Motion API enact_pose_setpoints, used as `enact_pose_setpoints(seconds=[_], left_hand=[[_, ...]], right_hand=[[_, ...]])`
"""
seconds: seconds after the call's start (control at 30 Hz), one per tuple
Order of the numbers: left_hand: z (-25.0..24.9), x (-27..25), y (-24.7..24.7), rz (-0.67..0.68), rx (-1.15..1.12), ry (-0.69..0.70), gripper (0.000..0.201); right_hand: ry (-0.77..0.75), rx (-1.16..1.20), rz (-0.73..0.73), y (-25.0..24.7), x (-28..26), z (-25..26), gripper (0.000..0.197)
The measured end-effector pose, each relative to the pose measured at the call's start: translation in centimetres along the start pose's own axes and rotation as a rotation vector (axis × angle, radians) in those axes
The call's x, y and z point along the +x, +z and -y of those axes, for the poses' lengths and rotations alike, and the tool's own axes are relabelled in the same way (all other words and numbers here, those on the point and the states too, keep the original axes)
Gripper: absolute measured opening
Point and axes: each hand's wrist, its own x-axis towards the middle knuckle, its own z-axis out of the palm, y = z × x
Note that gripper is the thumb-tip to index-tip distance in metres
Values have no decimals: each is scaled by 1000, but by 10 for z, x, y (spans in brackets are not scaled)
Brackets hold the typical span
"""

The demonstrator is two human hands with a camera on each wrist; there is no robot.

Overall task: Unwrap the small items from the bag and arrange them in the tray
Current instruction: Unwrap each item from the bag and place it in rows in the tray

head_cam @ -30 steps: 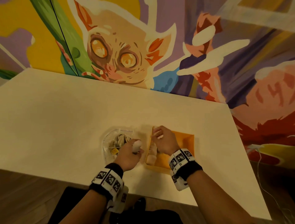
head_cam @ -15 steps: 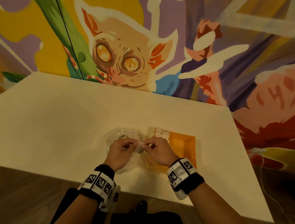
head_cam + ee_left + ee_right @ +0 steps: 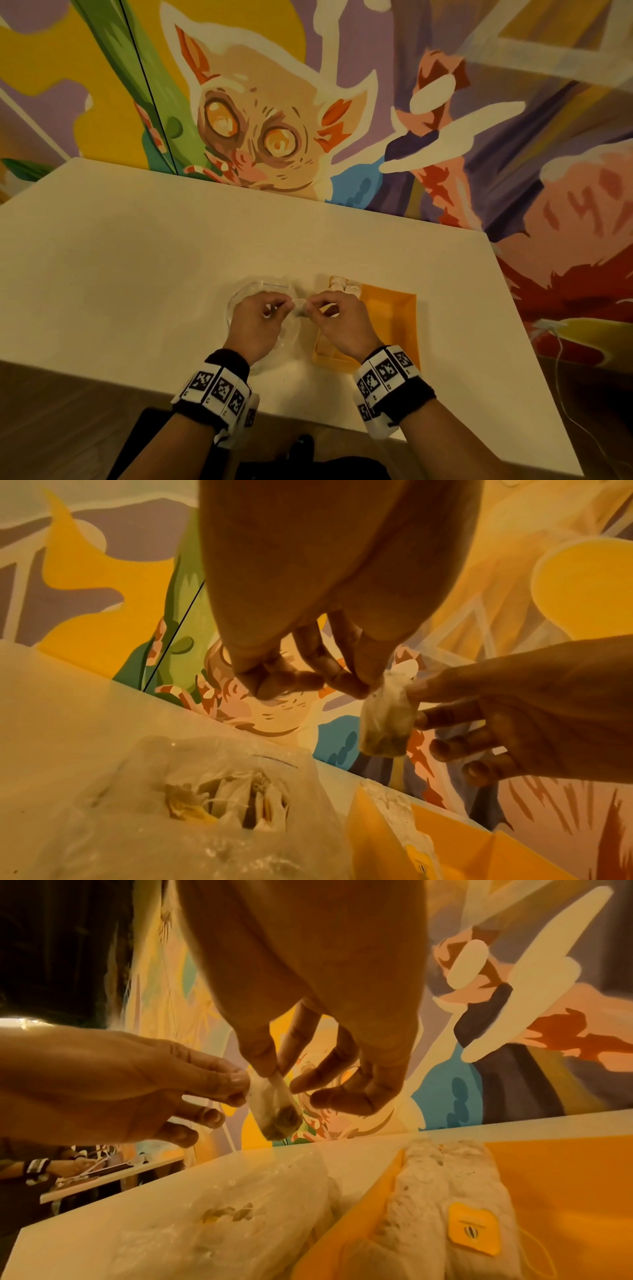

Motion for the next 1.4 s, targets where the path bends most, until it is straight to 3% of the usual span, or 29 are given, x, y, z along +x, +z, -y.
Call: enact_pose_setpoints(seconds=[0.17,0.47,0.63,0.77,0.93,1.0,1.13,1.23,1.4], left_hand=[[-3,0,0,-19,-25,8,13],[-1,3,1,8,-86,3,18],[15,8,-6,-35,-135,-186,18],[36,12,-16,31,-48,-297,11],[52,18,-15,198,144,-357,35],[52,22,-12,236,216,-353,41],[49,29,-5,283,321,-335,51],[45,35,-2,276,396,-308,42],[45,47,0,263,455,-352,31]], right_hand=[[18,-139,0,-2,4,-7,2],[31,-143,122,-2,6,-3,11],[200,-194,112,-21,18,-22,6],[410,-370,136,-46,28,-48,12],[689,-372,203,-47,32,-68,11],[728,-420,226,-43,33,-73,13],[745,-408,244,-33,41,-82,35],[765,-517,211,-32,44,-81,48],[835,-487,214,-30,47,-80,41]])
